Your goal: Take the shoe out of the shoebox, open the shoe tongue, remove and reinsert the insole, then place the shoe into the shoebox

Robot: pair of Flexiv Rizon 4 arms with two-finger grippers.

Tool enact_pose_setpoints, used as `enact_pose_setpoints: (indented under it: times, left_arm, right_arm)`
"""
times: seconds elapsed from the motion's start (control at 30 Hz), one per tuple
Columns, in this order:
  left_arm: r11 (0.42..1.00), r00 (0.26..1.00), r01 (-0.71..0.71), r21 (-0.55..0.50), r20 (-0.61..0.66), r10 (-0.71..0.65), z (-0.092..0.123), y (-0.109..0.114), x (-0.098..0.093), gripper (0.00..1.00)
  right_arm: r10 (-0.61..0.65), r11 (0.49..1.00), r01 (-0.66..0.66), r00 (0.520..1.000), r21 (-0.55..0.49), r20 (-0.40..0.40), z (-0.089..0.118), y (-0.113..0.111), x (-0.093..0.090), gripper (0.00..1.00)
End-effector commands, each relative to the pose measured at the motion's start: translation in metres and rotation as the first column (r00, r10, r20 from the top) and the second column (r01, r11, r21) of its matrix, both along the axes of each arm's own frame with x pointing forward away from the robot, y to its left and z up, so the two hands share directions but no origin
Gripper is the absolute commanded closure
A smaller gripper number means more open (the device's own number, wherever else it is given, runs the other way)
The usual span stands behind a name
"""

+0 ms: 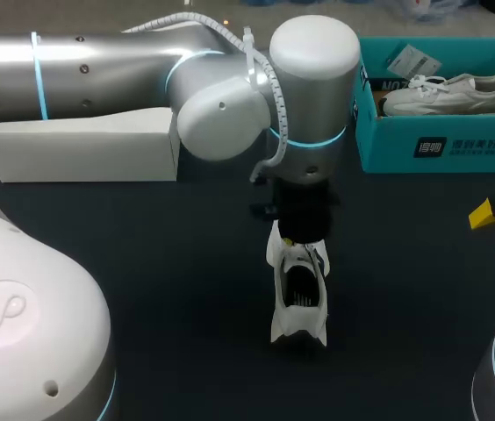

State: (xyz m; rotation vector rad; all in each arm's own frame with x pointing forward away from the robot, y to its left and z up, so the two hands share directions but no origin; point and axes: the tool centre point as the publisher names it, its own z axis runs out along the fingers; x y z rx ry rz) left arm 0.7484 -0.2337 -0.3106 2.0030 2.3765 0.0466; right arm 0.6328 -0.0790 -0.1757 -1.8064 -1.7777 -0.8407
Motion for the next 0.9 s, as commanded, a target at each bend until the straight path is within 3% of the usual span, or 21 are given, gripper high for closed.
enact_pose_setpoints:
  times: [0.03, 0.2, 0.33, 0.9]
  left_arm:
    - [1.000, 1.000, -0.015, -0.016, -0.006, 0.014, -0.016, -0.011, -0.006, 1.00]
    - [0.999, 0.999, -0.046, 0.000, -0.029, 0.046, -0.026, -0.013, -0.022, 1.00]
    - [0.983, 0.992, -0.126, -0.130, -0.039, 0.122, -0.010, -0.006, -0.028, 1.00]
    - [0.983, 0.992, -0.126, -0.130, -0.039, 0.122, -0.010, -0.006, -0.028, 1.00]
  right_arm:
    - [-0.054, 0.999, 0.054, 0.997, 0.001, 0.052, 0.001, 0.000, -0.009, 0.00]
    - [-0.054, 0.999, 0.054, 0.997, 0.001, 0.052, 0.001, 0.000, -0.009, 0.00]
    - [-0.054, 0.999, 0.054, 0.997, 0.001, 0.052, 0.001, 0.000, -0.009, 0.00]
    - [-0.054, 0.999, 0.054, 0.997, 0.001, 0.052, 0.001, 0.000, -0.009, 0.00]
